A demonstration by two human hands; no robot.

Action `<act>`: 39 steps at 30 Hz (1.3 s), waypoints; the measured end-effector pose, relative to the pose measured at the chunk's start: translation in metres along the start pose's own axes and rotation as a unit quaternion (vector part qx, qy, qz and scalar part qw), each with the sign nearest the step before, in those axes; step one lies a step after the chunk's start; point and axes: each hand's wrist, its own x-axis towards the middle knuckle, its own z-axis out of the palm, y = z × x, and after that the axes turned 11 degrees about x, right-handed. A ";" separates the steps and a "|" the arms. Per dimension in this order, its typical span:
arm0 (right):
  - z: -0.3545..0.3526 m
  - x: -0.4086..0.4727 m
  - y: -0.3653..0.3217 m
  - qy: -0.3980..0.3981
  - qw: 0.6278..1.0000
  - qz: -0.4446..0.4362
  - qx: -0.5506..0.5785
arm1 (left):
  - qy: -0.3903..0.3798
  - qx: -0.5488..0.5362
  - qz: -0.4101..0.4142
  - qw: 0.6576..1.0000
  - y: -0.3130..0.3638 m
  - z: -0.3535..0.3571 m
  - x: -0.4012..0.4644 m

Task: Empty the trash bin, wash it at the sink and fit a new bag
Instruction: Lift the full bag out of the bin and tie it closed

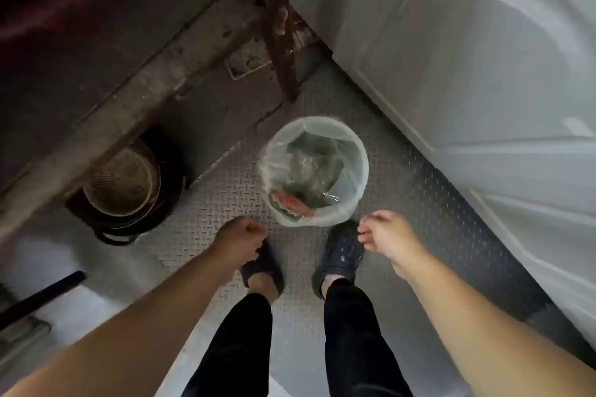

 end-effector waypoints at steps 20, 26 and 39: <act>0.018 0.197 -0.076 -0.108 0.983 -0.012 0.147 | -0.148 -0.415 -0.057 0.896 -0.016 0.071 0.115; -0.001 0.200 -0.042 -0.075 0.978 0.018 0.193 | -0.142 -0.423 -0.062 0.893 -0.024 0.073 0.110; -0.014 0.171 -0.007 -0.027 0.986 0.005 0.166 | -0.072 -0.421 -0.125 0.895 -0.014 0.078 0.081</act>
